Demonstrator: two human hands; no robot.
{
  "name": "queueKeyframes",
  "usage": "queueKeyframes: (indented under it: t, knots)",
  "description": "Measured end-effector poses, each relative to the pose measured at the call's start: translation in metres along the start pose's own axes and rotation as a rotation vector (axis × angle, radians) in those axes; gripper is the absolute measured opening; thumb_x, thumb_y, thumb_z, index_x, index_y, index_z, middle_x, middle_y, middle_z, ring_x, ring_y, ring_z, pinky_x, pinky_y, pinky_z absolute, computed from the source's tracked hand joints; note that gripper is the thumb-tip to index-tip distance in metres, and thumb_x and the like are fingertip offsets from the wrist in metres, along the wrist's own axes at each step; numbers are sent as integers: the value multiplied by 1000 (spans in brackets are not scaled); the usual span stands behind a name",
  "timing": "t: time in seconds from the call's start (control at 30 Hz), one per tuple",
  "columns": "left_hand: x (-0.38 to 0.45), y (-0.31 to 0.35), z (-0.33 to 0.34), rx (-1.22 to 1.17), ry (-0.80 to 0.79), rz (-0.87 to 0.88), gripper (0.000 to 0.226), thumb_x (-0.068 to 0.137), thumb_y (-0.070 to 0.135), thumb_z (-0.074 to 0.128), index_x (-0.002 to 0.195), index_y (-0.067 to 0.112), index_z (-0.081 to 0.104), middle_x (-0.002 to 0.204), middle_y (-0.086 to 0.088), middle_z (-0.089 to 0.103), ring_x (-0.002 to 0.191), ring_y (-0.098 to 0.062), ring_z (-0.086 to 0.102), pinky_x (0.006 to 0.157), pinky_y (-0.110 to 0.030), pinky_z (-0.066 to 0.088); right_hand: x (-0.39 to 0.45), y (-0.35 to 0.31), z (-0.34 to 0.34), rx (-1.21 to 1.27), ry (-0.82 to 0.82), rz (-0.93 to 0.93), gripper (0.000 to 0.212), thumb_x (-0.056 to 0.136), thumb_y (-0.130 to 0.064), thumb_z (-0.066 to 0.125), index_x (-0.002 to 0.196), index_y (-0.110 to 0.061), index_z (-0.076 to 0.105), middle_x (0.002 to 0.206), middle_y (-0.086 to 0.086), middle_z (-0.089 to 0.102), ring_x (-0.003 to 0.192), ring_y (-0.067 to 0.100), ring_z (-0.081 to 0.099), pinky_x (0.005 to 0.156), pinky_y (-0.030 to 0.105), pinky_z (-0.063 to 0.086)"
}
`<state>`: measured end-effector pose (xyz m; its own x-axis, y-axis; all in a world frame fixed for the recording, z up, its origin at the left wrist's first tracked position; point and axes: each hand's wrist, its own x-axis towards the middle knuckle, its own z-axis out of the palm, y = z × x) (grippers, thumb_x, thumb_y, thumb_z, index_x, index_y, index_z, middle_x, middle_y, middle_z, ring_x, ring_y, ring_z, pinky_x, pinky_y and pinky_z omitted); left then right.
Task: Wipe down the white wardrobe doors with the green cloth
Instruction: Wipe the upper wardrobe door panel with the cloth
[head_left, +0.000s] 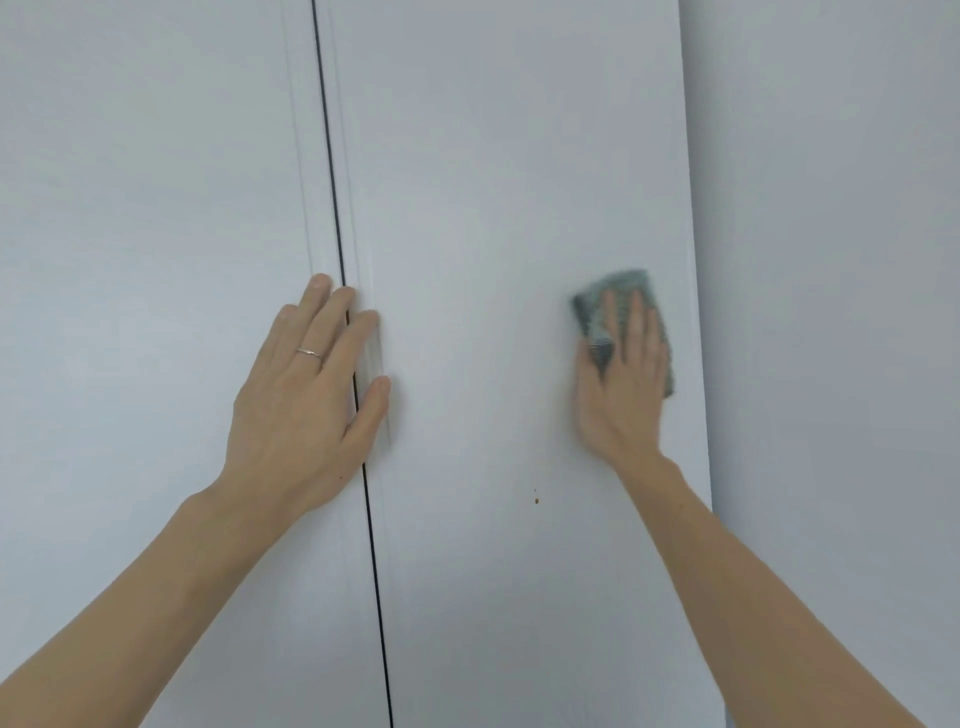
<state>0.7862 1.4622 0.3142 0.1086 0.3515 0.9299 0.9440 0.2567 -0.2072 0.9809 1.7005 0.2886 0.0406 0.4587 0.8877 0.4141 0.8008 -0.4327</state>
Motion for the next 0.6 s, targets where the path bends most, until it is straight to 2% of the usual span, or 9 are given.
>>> queueKeyframes:
  t: [0.07,0.13,0.23,0.3,0.4,0.5,0.6]
  knots:
    - [1,1,-2,-6,-5,-16,60,105,43,35,153,8,48,168,-7,34,162,-20,10,130,-41,14,3,7,-7,102,35,201,57,111,-35,31,158,-39,-1,172,-6,-1,158,14,-5,128,42,-4]
    - [1,1,-5,-16,-9,-22,60,107,44,33,154,9,46,168,-7,34,162,-20,11,131,-37,11,5,-1,-7,169,59,349,60,111,-37,29,159,-32,-7,171,-6,-5,158,13,-8,127,41,-7]
    - [1,1,-10,-54,-13,-33,62,108,46,30,157,10,42,168,-5,34,162,-18,11,130,-26,2,4,-27,5,148,80,410,61,111,-40,24,158,-28,-12,171,-5,-9,158,16,-11,127,42,-10]
    - [0,0,-13,-105,-13,-59,64,108,49,28,161,14,38,170,-2,30,162,-13,10,127,-19,-2,-8,-53,17,61,78,262,60,109,-42,25,156,-28,-11,172,1,-2,159,22,-5,127,44,-7]
    - [0,-3,-16,-166,-12,-70,64,108,54,26,163,21,34,171,5,27,161,-5,8,126,-15,-1,-45,-101,36,-5,15,-118,62,104,-47,23,160,-30,2,172,4,4,159,26,-2,127,46,-3]
    - [-1,-4,-15,-181,7,-55,64,108,54,26,161,19,37,169,3,32,160,-8,13,127,-19,6,-85,-127,47,-58,-154,-483,66,103,-44,33,163,-29,10,172,1,-1,158,23,-9,128,47,-4]
    - [0,-2,-12,-157,18,-45,64,109,52,27,160,17,40,168,-2,34,161,-12,15,129,-24,7,-88,-109,39,-102,-185,-666,61,105,-43,30,162,-32,11,172,-4,3,159,19,-6,129,46,3]
